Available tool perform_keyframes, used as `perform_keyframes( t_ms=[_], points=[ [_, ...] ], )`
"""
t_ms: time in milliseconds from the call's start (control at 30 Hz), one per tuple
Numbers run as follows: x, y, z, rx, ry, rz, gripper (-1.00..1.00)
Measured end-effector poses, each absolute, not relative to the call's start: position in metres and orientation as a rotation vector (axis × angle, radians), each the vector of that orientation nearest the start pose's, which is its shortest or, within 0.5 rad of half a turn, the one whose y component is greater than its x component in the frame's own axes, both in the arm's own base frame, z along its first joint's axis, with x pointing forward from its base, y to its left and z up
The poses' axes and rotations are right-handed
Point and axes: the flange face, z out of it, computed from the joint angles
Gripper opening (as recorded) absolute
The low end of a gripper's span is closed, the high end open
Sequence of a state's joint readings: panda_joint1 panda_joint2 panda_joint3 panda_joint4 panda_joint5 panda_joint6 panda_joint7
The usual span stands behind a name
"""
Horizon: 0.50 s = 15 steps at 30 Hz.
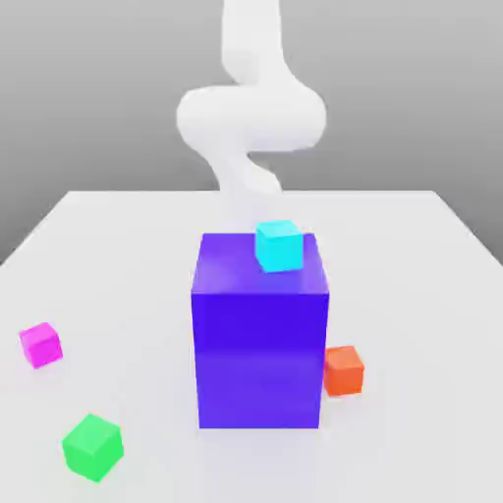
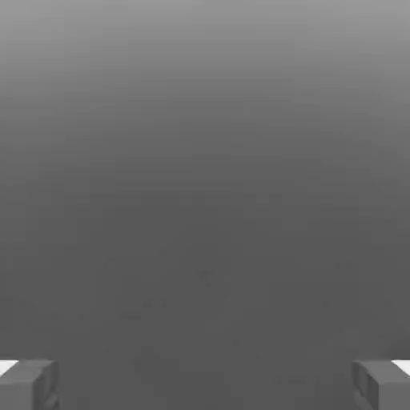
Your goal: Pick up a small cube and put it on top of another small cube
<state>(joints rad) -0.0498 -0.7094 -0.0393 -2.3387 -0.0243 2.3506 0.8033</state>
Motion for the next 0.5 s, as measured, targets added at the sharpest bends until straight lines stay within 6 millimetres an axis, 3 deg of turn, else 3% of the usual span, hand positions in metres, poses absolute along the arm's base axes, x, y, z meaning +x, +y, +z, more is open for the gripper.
perform_keyframes(
  t_ms=[100,233,367,500],
  points=[
    [0.408,-0.093,0.601,-2.486,1.333,-0.861,0.00],
    [0.417,-0.166,0.516,-2.483,1.552,-0.716,0.00],
    [0.400,-0.234,0.429,-2.445,1.765,-0.553,0.00],
    [0.357,-0.290,0.343,-2.373,1.966,-0.375,0.00]
  ],
)
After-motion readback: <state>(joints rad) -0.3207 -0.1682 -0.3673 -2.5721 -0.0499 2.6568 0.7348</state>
